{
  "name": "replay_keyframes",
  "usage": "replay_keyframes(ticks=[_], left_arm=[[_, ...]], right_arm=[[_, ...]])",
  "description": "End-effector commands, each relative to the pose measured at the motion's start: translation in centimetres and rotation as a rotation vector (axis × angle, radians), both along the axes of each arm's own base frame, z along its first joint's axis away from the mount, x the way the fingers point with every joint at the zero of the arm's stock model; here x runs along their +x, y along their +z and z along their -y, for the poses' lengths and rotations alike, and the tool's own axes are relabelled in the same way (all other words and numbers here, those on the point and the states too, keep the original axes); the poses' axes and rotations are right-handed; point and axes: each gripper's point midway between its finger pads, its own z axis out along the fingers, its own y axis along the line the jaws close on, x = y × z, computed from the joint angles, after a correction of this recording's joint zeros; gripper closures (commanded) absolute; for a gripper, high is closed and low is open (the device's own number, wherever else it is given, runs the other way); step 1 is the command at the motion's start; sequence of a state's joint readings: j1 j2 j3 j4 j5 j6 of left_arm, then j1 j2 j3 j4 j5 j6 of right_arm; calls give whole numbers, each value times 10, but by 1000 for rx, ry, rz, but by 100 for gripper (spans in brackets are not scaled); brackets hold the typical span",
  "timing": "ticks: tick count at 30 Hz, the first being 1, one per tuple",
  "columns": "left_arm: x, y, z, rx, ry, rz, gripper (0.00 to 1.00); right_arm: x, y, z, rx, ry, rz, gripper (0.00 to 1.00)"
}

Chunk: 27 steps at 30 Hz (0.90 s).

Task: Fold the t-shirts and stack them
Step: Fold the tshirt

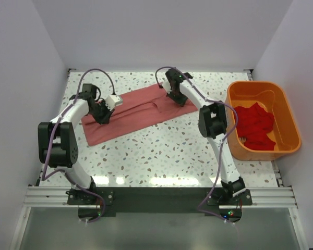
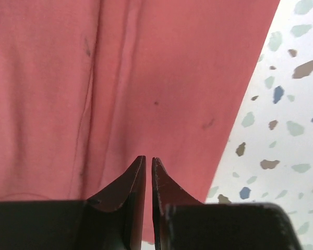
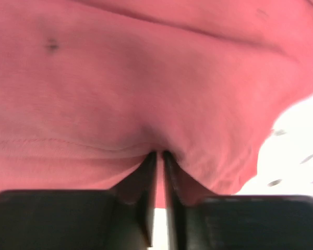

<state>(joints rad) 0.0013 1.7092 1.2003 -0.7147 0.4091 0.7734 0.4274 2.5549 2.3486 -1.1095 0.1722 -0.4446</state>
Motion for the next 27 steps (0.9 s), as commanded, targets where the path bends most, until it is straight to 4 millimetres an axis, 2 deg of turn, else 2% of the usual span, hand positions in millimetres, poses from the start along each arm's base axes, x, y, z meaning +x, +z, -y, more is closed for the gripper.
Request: replay_keyframes(ticks=[1, 3, 4, 5, 6, 7, 8, 10, 11, 13, 14, 15, 17, 18, 20, 21, 22, 23, 26, 27], left_arm=[[23, 7, -11, 101, -57, 136, 86], [27, 5, -9, 124, -91, 142, 86], [25, 2, -3, 128, -120, 140, 86], [26, -2, -2, 145, -132, 145, 86], [30, -4, 6, 159, -159, 168, 86], [28, -13, 8, 172, -174, 154, 86], [28, -18, 9, 199, -185, 152, 87], [25, -29, 15, 224, -210, 146, 87], [25, -33, 16, 238, -222, 151, 88], [15, -49, 18, 268, -252, 121, 89], [11, -55, 16, 292, -268, 110, 90], [4, -60, 17, 302, -285, 90, 90], [-13, -73, 19, 298, -317, 36, 91], [-23, -75, 24, 294, -342, 9, 91], [-50, -81, 31, 274, -383, -52, 92], [-61, -81, 43, 265, -426, -68, 92], [-77, -82, 49, 252, -451, -89, 93], [-96, -81, 62, 204, -477, -138, 93], [-141, -69, 115, 93, -590, -187, 93], [-160, -64, 141, 79, -676, -184, 93]], right_arm=[[91, 8, 0, -43, -8, 353, 79], [114, 40, -8, 6, -14, 487, 72], [115, 48, -10, 23, -14, 512, 65], [119, 79, -13, 61, -20, 576, 60], [125, 92, -17, 91, -27, 629, 56], [126, 105, -19, 116, -32, 658, 50], [127, 135, -22, 164, -54, 716, 46], [123, 155, -24, 214, -87, 738, 39], [117, 174, -24, 238, -97, 753, 36], [109, 186, -23, 268, -110, 744, 27], [101, 186, -22, 272, -126, 714, 27], [93, 198, -21, 293, -131, 712, 26], [77, 195, -17, 304, -151, 649, 23], [69, 203, -15, 330, -155, 632, 23], [50, 198, -9, 354, -187, 551, 23], [43, 192, -3, 359, -205, 513, 23], [34, 198, -2, 391, -202, 490, 22], [23, 192, 2, 388, -220, 441, 22], [4, 187, 15, 384, -238, 361, 22], [0, 180, 24, 369, -252, 339, 23]])
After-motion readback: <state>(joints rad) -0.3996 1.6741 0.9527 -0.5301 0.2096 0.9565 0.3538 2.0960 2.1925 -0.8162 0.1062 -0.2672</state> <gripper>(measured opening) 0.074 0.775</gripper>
